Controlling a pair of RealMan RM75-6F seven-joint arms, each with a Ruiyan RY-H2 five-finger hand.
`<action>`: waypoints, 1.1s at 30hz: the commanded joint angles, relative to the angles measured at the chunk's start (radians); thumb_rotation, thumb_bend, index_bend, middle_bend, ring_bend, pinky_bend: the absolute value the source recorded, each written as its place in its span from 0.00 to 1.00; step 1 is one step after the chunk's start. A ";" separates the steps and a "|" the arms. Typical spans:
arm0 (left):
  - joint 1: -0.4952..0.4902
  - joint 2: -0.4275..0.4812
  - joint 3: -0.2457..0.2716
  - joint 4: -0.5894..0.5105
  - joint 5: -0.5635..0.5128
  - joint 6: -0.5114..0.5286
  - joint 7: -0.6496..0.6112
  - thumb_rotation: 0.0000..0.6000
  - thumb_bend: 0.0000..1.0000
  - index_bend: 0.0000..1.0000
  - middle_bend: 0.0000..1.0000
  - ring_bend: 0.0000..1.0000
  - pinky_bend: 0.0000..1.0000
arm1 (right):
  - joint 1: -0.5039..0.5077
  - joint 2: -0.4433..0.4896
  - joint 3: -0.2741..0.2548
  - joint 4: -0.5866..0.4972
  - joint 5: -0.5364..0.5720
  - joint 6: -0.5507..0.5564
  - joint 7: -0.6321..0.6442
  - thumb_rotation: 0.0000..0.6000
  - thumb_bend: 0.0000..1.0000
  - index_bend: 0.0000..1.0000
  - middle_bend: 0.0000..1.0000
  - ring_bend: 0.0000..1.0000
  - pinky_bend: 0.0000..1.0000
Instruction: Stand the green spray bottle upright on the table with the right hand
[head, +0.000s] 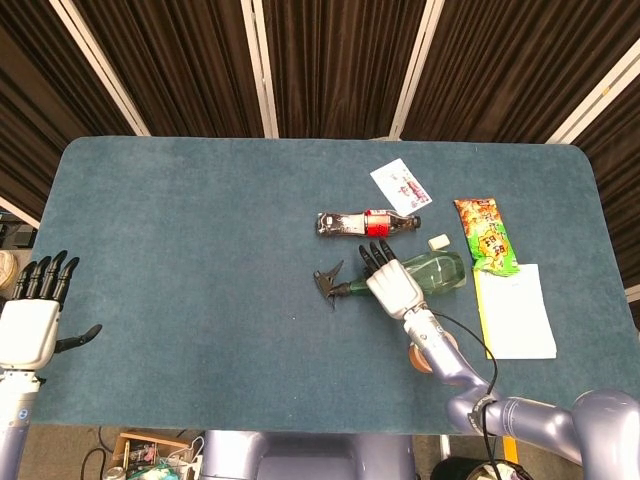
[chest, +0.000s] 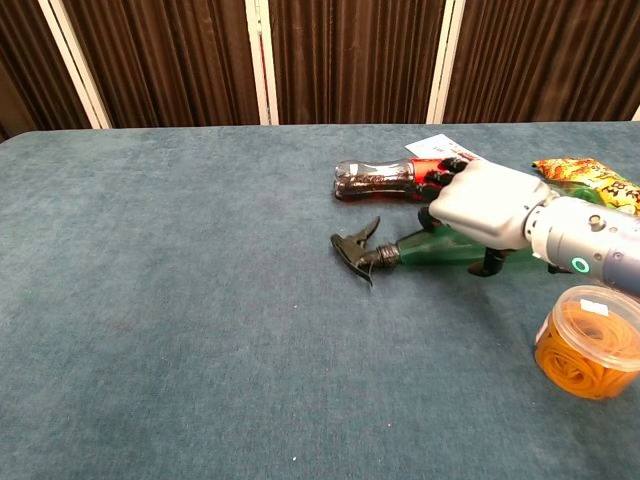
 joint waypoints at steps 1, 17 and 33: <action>-0.001 0.000 0.002 -0.001 0.003 0.000 0.000 1.00 0.02 0.00 0.00 0.00 0.07 | -0.005 0.004 -0.013 -0.002 -0.057 0.046 0.047 1.00 0.45 0.84 0.08 0.00 0.00; 0.010 0.012 0.030 -0.013 0.074 0.048 -0.028 1.00 0.02 0.00 0.00 0.00 0.07 | -0.067 0.181 0.017 -0.381 -0.123 0.179 0.205 1.00 0.48 0.92 0.21 0.00 0.04; 0.018 0.028 0.044 -0.014 0.115 0.078 -0.075 1.00 0.03 0.00 0.00 0.00 0.07 | -0.160 0.299 0.072 -0.623 -0.158 0.206 0.928 1.00 0.50 0.93 0.22 0.00 0.04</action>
